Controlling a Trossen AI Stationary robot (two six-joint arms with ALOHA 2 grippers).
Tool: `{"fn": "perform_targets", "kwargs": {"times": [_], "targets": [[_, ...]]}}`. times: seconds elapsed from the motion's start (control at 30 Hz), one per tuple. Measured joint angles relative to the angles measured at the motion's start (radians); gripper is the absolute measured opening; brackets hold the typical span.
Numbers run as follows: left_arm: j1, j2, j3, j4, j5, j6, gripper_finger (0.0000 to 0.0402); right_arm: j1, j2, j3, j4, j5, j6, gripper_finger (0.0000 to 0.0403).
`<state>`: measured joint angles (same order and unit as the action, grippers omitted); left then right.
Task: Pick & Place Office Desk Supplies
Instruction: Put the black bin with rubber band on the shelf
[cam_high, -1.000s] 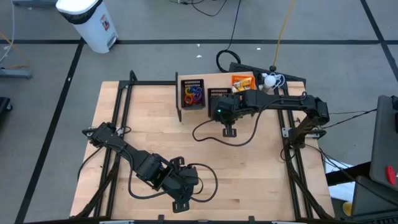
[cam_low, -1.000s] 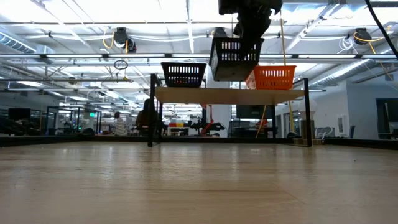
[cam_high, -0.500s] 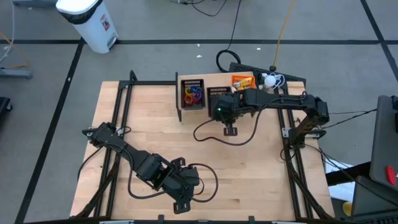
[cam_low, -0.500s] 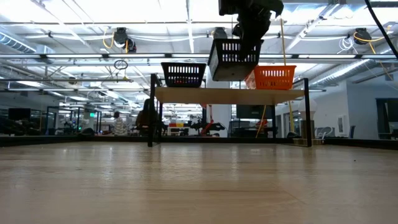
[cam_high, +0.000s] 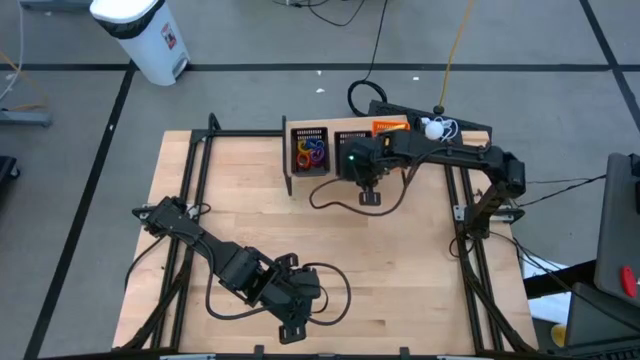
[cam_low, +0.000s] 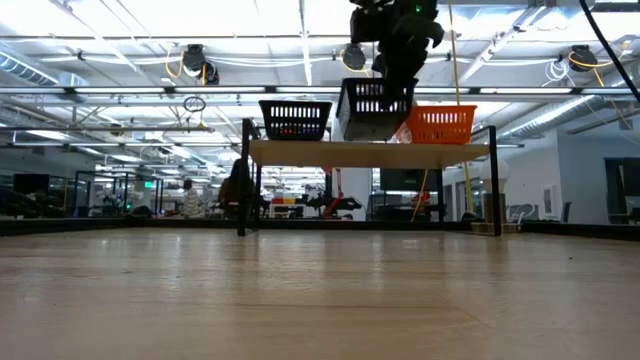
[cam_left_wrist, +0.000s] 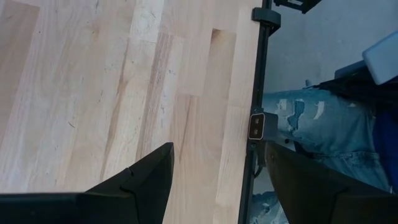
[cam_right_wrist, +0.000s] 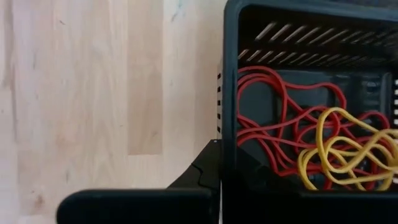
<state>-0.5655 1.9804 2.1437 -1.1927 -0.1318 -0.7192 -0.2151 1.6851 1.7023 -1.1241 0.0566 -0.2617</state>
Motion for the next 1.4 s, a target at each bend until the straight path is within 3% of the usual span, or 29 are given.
{"fn": "perform_targets", "kwargs": {"times": [0.43,1.4], "targets": [[0.000,0.000,0.000,0.001,0.001,-0.002,0.0255,-0.076,0.112,0.006,0.025,-0.006,-0.063,0.0000],[0.000,0.000,0.000,0.021,0.004,0.004,0.0255,-0.105,0.105,0.000,0.084,0.046,-0.101,0.0003]]}}
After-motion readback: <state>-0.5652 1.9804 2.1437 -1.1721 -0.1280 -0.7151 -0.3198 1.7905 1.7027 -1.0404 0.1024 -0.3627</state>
